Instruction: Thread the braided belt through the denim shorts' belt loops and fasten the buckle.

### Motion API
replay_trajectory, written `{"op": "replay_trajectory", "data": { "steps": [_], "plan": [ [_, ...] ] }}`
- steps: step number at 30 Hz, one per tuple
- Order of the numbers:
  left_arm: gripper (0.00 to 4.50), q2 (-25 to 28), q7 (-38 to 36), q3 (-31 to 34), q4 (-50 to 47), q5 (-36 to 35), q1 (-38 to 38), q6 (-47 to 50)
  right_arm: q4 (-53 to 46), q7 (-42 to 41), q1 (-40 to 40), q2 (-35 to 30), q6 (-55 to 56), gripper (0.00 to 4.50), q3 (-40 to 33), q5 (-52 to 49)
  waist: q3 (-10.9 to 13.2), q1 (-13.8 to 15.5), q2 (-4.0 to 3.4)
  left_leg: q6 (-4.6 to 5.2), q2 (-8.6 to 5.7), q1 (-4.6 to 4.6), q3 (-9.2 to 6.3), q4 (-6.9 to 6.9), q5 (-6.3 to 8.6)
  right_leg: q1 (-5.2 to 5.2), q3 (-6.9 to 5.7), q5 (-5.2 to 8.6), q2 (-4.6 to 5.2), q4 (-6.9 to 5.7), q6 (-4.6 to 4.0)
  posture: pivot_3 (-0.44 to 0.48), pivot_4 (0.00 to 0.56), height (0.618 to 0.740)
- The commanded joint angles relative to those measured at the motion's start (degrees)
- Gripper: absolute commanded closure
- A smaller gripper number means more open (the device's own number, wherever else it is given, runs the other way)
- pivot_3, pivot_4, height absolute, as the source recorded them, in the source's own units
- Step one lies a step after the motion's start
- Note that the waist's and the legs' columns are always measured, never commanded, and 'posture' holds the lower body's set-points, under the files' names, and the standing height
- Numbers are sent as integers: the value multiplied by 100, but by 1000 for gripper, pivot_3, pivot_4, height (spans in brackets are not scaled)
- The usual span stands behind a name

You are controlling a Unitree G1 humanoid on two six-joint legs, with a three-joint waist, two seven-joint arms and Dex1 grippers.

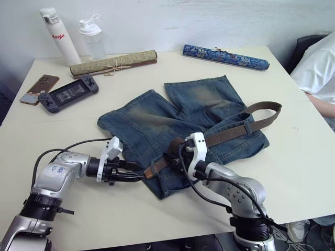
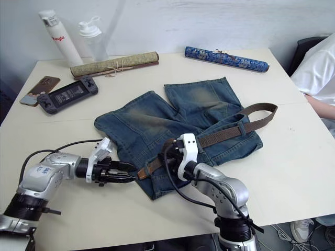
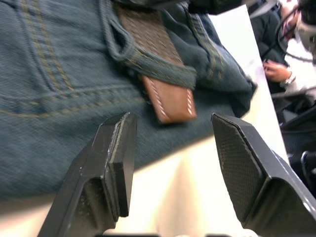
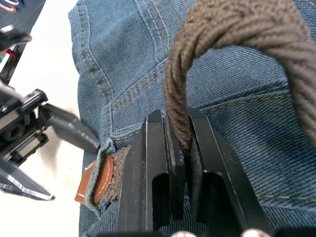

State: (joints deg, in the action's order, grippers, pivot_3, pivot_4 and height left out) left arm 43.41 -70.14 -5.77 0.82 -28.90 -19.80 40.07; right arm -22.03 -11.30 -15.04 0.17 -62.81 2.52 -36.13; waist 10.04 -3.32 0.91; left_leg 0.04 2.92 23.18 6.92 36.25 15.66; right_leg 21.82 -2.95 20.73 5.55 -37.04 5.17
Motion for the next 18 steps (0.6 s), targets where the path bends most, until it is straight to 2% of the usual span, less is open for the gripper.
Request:
{"op": "replay_trajectory", "data": {
  "steps": [1,5,13,18],
  "plan": [
    [1811,-137,-146,-74,26,-260,-220,437,-66,-137,38,84,-36,4500,220,-168,0,3,0,0,0,0,0,-1,0,0,0,0,0,-1,0,0,150,737],
    [1811,-169,-288,-115,41,-512,-427,1108,-43,-131,27,88,-18,4500,209,-157,-1,4,1,0,0,1,0,5,-1,0,0,0,-1,-5,0,0,150,737],
    [1811,-94,-593,-413,118,-401,-653,1282,-81,-119,18,56,-12,4500,191,-126,-1,13,2,-3,0,1,1,5,-3,2,1,0,-2,-7,0,0,150,737],
    [1811,68,-648,-696,287,-95,-653,1171,-104,-78,22,70,26,4500,170,-101,-1,6,1,-5,0,1,2,3,-4,5,4,0,-4,-7,0,0,150,737]
  ]
}}
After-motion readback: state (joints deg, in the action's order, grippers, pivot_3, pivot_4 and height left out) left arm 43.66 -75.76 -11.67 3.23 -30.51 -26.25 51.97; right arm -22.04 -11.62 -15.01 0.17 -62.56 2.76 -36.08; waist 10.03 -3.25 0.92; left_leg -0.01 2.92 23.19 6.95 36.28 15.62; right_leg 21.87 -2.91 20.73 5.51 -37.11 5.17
